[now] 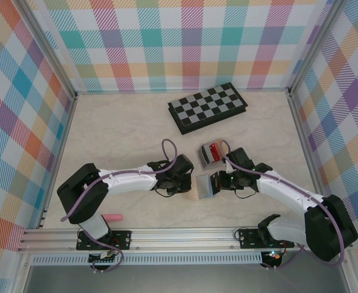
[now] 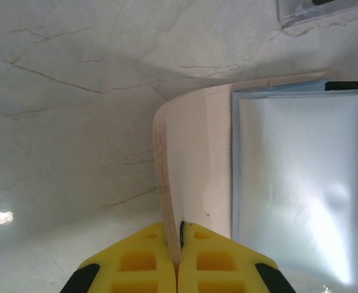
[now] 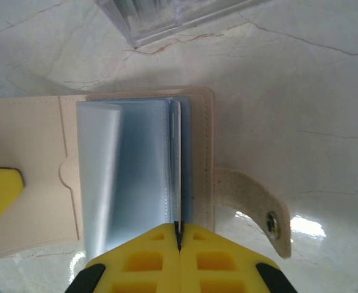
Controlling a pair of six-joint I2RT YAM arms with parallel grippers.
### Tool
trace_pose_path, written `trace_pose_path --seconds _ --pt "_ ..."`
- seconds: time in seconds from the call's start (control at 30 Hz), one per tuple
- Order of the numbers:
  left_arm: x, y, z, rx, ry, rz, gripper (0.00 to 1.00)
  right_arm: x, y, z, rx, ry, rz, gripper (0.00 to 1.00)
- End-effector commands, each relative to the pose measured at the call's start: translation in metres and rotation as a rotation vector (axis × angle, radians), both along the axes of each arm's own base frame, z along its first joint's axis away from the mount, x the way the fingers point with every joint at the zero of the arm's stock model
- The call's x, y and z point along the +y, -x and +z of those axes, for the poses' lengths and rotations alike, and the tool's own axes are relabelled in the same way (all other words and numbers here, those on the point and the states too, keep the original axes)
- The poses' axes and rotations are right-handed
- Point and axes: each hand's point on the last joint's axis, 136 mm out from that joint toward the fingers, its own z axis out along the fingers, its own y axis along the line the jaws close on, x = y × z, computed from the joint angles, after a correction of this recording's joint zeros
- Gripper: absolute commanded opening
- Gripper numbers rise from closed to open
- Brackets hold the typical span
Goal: Put the credit cards into the card holder
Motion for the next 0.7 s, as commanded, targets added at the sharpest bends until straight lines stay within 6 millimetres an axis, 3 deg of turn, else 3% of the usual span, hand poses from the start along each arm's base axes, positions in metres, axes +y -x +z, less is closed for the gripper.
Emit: trace_pose_path --seconds 0.0,0.17,0.43,0.67 --pt "0.002 0.004 -0.008 0.030 -0.018 -0.010 0.00 0.010 0.004 0.002 0.005 -0.047 0.038 0.00" --pt "0.002 0.004 -0.010 0.033 -0.019 -0.012 0.00 0.020 0.002 0.019 -0.010 -0.116 0.037 0.01" --pt "0.001 0.004 -0.011 0.036 -0.017 -0.013 0.00 0.028 0.003 0.013 0.030 -0.127 0.043 0.01" --pt "0.002 0.003 -0.012 0.031 -0.021 -0.006 0.00 0.038 -0.001 0.042 -0.009 -0.189 0.058 0.01"
